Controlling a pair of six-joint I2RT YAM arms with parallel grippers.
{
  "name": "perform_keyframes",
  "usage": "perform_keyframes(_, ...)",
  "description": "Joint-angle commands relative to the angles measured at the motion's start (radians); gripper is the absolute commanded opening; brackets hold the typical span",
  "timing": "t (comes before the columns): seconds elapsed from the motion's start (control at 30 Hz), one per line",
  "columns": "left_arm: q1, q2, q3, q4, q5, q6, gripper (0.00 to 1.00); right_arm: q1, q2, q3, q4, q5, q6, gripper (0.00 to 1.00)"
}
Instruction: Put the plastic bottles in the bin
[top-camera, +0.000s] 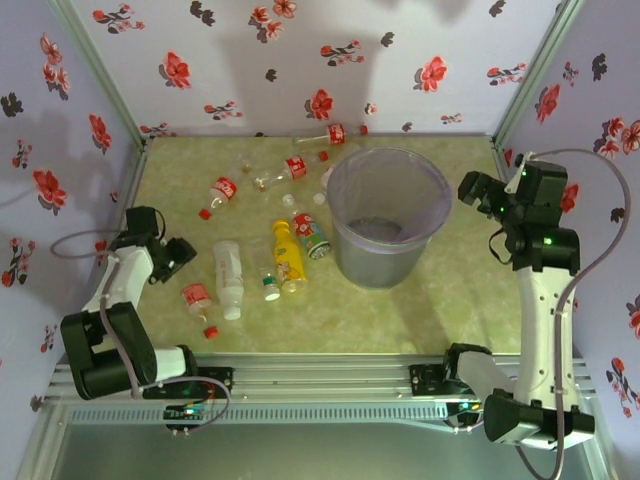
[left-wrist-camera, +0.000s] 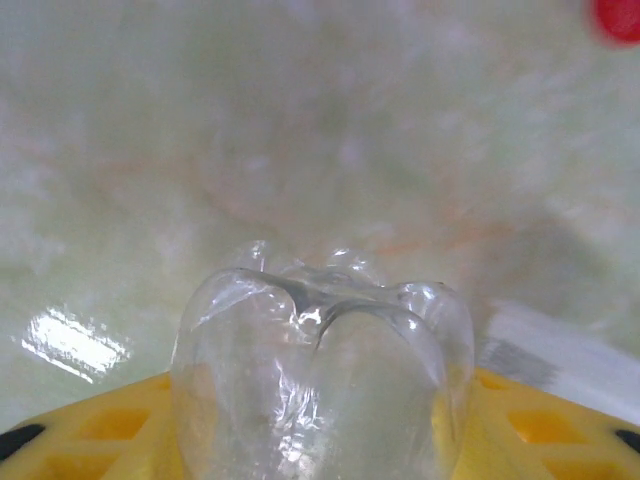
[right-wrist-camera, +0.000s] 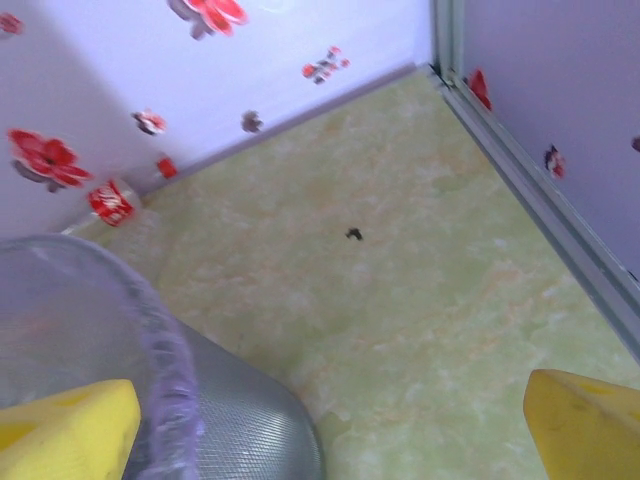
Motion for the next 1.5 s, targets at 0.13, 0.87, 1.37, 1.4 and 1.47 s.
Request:
perform_keyframes(0.13, 0.006, -0.072, 0.201, -0.102, 0.123, 0.041, 0.31, 0.028, 0.009, 0.146, -0.024, -0.162, 0.012, 0.99)
perform_keyframes(0.87, -0.289, 0.045, 0.660, 0.137, 0.429, -0.202, 0.24, 0.860, 0.611, 0.640, -0.067, -0.196, -0.106, 0.93)
perform_keyframes(1.37, -0.448, 0.098, 0.555, 0.543, 0.389, -0.491, 0.19, 0.945, 0.863, 0.733, 0.154, -0.367, 0.053, 0.91)
perform_keyframes(1.4, -0.458, 0.102, 0.547, 0.563, 0.389, -0.501, 0.18, 0.945, 0.872, 0.737, 0.159, -0.361, 0.059, 0.90)
perform_keyframes(1.47, -0.467, 0.107, 0.543, 0.568, 0.387, -0.499, 0.19, 0.945, 0.882, 0.748, 0.149, -0.347, 0.056, 0.86)
